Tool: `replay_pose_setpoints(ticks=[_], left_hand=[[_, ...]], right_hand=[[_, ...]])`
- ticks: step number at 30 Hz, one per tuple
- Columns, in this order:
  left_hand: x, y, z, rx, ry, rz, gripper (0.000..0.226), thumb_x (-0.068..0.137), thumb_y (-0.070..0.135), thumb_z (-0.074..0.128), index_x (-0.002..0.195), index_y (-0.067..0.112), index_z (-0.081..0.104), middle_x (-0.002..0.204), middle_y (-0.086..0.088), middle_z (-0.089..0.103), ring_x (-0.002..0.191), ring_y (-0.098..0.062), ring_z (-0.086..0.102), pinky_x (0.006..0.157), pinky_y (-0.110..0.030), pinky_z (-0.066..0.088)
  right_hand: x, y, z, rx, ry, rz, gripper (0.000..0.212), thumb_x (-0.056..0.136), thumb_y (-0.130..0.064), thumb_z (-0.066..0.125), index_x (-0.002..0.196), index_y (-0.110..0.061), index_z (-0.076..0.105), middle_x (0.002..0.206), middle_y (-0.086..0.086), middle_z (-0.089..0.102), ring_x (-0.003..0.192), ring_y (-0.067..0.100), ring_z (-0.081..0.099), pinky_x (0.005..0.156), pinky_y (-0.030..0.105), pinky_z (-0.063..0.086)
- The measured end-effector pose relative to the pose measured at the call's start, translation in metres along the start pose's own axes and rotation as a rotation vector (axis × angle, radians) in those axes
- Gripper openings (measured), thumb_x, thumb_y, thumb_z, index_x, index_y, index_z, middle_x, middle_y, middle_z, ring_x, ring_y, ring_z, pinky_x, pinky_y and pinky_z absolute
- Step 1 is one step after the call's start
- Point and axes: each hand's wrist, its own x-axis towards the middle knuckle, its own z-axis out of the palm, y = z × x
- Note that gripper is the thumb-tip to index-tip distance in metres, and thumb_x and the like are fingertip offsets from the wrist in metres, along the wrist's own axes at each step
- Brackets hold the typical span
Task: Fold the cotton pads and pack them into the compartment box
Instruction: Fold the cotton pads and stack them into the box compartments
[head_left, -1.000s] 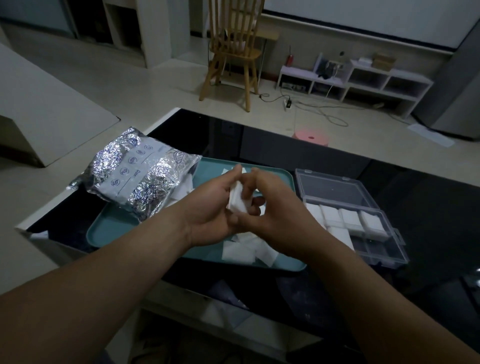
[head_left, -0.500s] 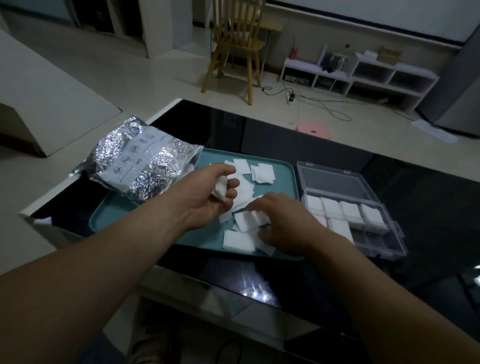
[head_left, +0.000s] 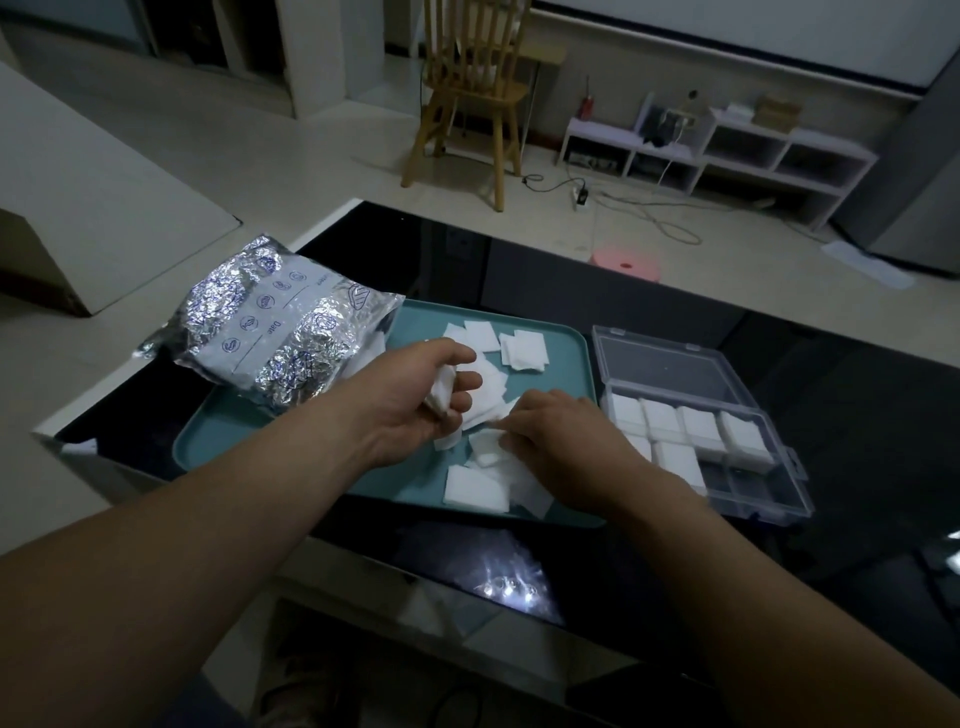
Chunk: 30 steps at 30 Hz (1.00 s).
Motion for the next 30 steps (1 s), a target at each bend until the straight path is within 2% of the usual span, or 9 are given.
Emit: replay_pose_setpoints(ticks=[3,5,9,14,16,19,22,25,30], left_hand=[[0.000,-0.001,0.001,0.016,0.003,0.025,0.012,0.099,0.018,0.059,0.111,0.015,0.060,0.086,-0.007,0.060,0.060,-0.014,0.048,0.048,-0.021,0.037],[0.000,-0.002,0.001,0.023,0.013,0.047,0.013,0.100,0.018,0.059,0.112,0.016,0.060,0.085,-0.007,0.060,0.061,-0.014,0.049,0.050,-0.021,0.038],[0.001,-0.005,0.004,0.036,0.026,0.073,0.009,0.101,0.019,0.059,0.109,0.018,0.059,0.086,-0.006,0.060,0.062,-0.014,0.051,0.052,-0.022,0.040],[-0.002,-0.019,0.013,0.076,-0.017,0.078,0.008,0.101,0.022,0.058,0.109,0.019,0.059,0.090,-0.006,0.060,0.063,-0.014,0.057,0.055,-0.025,0.043],[-0.003,-0.023,0.017,0.092,-0.027,0.077,0.007,0.101,0.022,0.057,0.107,0.019,0.059,0.090,-0.006,0.059,0.067,-0.016,0.058,0.055,-0.025,0.042],[-0.006,-0.028,0.021,0.071,-0.044,0.067,0.006,0.101,0.023,0.058,0.104,0.018,0.056,0.088,-0.008,0.058,0.068,-0.017,0.055,0.056,-0.026,0.040],[-0.009,-0.032,0.027,0.053,-0.112,0.063,0.010,0.102,0.024,0.058,0.109,0.018,0.056,0.090,-0.011,0.059,0.068,-0.017,0.054,0.054,-0.025,0.038],[-0.014,-0.028,0.031,0.036,-0.140,0.065,0.006,0.104,0.021,0.057,0.105,0.016,0.057,0.074,-0.005,0.058,0.059,-0.013,0.054,0.054,-0.023,0.038],[-0.014,-0.022,0.030,0.051,-0.146,0.017,0.016,0.103,0.028,0.061,0.094,0.015,0.063,0.075,-0.007,0.062,0.058,-0.015,0.053,0.046,-0.021,0.037]], right_hand=[[0.000,-0.001,-0.005,0.074,0.086,0.044,0.026,0.107,-0.035,0.046,0.091,-0.027,0.064,0.099,-0.003,0.060,0.095,0.023,0.055,0.079,0.039,0.041],[0.000,-0.002,-0.012,0.127,0.147,0.089,0.029,0.108,-0.034,0.048,0.083,-0.024,0.059,0.091,-0.004,0.059,0.086,0.021,0.054,0.075,0.039,0.044],[-0.002,-0.007,-0.024,0.528,0.203,0.298,0.034,0.108,-0.030,0.051,0.081,-0.013,0.060,0.077,0.000,0.066,0.070,0.018,0.058,0.065,0.036,0.045],[-0.001,-0.015,-0.031,1.082,0.278,0.546,0.036,0.108,-0.030,0.052,0.088,-0.004,0.068,0.086,0.018,0.070,0.070,0.023,0.064,0.065,0.039,0.052],[0.000,-0.018,-0.035,1.392,0.262,0.617,0.027,0.109,-0.022,0.053,0.092,-0.007,0.069,0.081,0.009,0.071,0.064,0.017,0.070,0.060,0.033,0.058],[0.003,-0.020,-0.037,1.574,0.272,0.643,0.015,0.107,-0.013,0.055,0.097,-0.010,0.066,0.088,0.005,0.068,0.069,0.013,0.069,0.058,0.025,0.058],[0.004,-0.021,-0.039,1.581,0.286,0.713,0.021,0.108,-0.015,0.053,0.102,-0.001,0.067,0.086,0.010,0.069,0.069,0.016,0.068,0.055,0.023,0.055],[0.009,-0.021,-0.034,1.481,0.305,0.702,0.032,0.108,-0.023,0.052,0.106,0.005,0.067,0.087,0.014,0.068,0.074,0.023,0.064,0.065,0.033,0.053],[0.013,-0.025,-0.028,1.066,0.417,0.609,0.037,0.106,-0.030,0.053,0.076,-0.012,0.066,0.068,0.004,0.062,0.063,0.018,0.055,0.063,0.037,0.045]])
